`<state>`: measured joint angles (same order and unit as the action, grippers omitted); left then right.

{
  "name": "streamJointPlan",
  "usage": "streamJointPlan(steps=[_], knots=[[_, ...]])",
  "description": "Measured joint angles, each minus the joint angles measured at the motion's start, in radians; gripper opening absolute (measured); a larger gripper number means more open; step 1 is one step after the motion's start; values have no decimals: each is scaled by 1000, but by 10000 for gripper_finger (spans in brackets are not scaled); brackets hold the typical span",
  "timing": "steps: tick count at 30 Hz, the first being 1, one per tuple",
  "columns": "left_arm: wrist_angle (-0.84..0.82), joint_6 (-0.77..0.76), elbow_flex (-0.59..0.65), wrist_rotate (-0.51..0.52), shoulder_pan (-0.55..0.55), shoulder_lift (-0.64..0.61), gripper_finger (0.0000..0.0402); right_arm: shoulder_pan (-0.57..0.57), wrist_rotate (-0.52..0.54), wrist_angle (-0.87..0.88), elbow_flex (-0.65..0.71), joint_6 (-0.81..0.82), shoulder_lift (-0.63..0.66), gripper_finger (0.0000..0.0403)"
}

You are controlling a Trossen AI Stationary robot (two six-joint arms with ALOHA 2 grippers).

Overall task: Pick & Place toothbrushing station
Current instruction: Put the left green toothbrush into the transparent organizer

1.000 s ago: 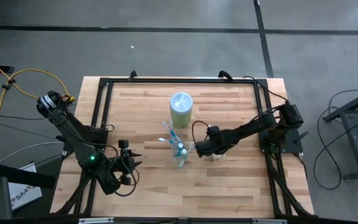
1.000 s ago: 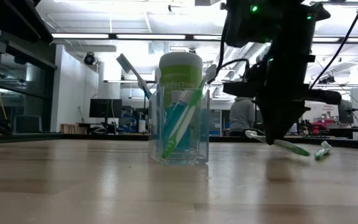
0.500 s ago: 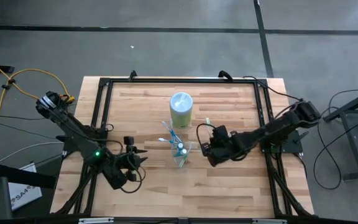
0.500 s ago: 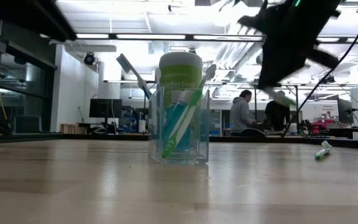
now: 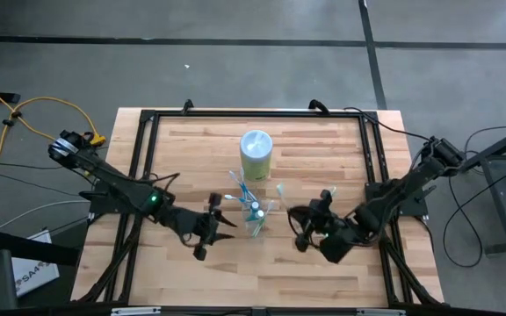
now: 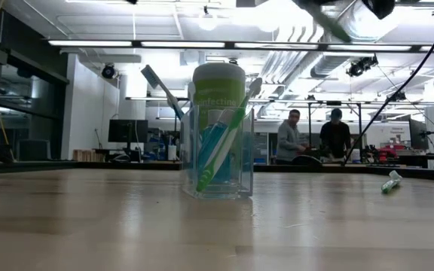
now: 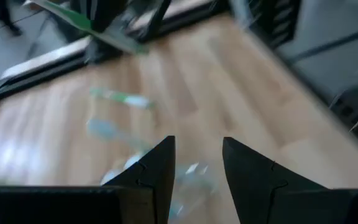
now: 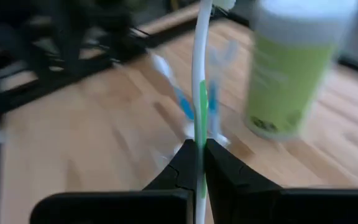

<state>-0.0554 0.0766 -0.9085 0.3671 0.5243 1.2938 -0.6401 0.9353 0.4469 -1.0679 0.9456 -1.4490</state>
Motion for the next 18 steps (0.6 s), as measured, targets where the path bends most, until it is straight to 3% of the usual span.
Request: streamJointPlan(steps=[3,7,18], knots=[[86,2,0,-102,-45,0,128,-28,21,-121,0,-171,0,5],[149,10,0,-137,-90,0,128,-53,32,-237,0,-346,-1,5],[427,137,-1,-315,-170,66,128,-57,-44,-487,2,-619,-64,5]])
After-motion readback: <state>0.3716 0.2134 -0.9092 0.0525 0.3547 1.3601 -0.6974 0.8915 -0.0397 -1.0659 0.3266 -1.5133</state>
